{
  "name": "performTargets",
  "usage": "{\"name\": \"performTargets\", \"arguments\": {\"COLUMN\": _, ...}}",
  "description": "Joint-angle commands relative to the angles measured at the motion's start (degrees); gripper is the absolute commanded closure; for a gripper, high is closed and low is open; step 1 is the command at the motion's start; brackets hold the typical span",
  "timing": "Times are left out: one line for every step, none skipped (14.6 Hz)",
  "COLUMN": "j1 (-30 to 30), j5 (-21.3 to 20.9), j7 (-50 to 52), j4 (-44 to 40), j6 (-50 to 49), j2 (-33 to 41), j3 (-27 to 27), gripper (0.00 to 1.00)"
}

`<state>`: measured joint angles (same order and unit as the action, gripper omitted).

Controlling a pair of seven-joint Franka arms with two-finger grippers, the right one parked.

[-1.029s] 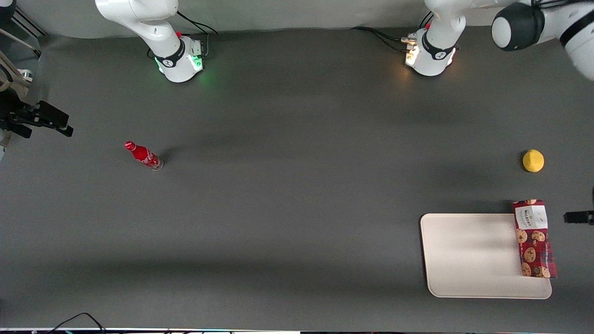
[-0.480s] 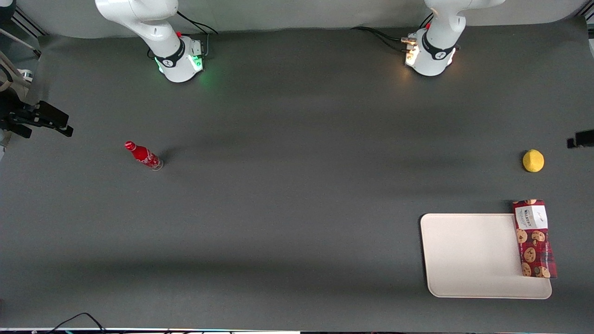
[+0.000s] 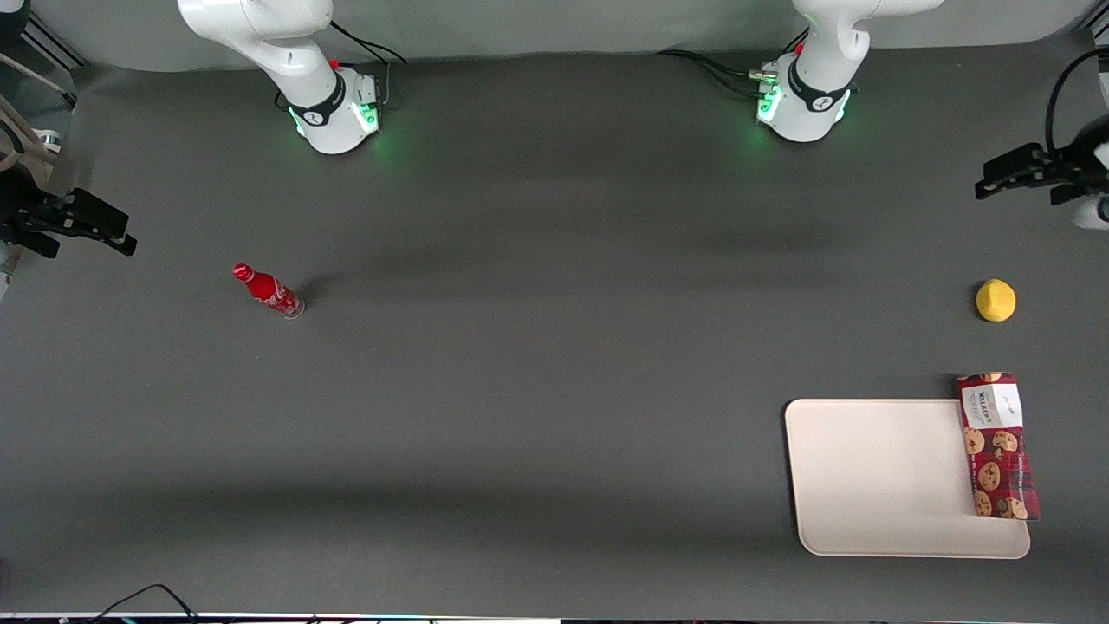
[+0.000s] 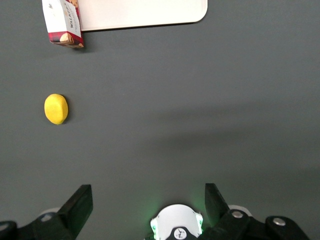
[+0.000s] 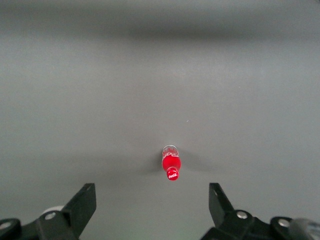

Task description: Place red cookie box on tray

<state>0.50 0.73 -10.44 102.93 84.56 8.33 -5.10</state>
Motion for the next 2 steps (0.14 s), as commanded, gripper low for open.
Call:
{"name": "performTargets", "arguments": {"j1": -0.23, "j5": -2.66, "j7": 1.64, "j4": 5.71, "j6": 3.77, "j2": 3.98, "j3": 3.85, "gripper": 0.00}}
{"name": "performTargets", "arguments": {"j1": -0.23, "j5": -2.92, "j7": 1.65, "j4": 5.35, "j6": 3.86, "j2": 3.62, "j3": 4.13, "gripper": 0.00}}
